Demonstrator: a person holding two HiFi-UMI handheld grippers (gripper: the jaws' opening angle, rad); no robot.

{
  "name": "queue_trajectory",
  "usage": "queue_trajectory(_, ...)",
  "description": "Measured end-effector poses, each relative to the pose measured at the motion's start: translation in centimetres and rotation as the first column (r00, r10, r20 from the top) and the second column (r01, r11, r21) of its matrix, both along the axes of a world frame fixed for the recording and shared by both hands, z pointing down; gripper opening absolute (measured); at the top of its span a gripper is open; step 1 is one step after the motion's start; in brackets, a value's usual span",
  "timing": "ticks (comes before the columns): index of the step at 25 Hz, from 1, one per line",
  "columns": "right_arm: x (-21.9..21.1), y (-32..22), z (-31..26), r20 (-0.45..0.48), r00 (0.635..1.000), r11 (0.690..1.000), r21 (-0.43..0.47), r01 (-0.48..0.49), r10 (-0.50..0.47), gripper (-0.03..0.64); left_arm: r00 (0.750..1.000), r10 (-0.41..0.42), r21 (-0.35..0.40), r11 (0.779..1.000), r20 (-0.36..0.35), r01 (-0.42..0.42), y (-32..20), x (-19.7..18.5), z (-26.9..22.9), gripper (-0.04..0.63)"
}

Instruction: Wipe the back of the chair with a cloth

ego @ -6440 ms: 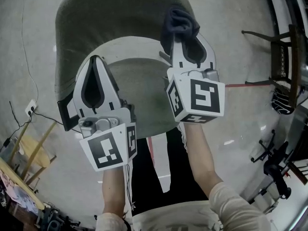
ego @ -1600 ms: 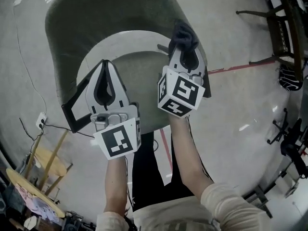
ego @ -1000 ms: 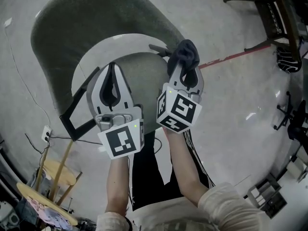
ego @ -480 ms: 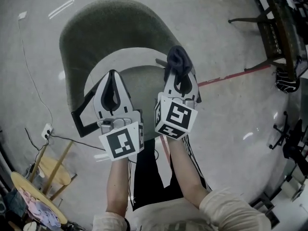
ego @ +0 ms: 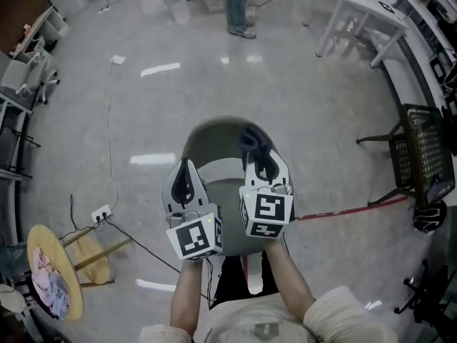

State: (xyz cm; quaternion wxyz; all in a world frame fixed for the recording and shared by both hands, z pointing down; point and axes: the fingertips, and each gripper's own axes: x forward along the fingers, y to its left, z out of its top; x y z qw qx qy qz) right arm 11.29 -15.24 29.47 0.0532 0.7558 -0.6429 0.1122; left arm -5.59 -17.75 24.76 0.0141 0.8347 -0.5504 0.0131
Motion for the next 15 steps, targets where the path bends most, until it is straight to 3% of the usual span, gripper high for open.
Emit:
queue_trajectory(3,-2.6,-0.4,-6.4,-0.038,0.990,0.987,0.073,0.140,-0.137,0.057,0.998,-0.060,0.052,0.997,0.001,0.060,0.8,-1.4,-4.8,0.015)
queue_trajectory(7,-4.6,1.5,-12.5,-0.054,0.960,0.949,0.143,0.281,-0.276,0.057,0.996,-0.091,0.080,0.993,0.006,0.090,4.6,-2.2,-8.9,0.015)
queue_trajectory(15,-7.5,6.6,-15.7,-0.104,0.888,0.868,0.188,0.460,-0.448,0.057,0.985,-0.159,0.095,0.982,-0.060,0.164,11.6,-3.9,-11.5,0.015)
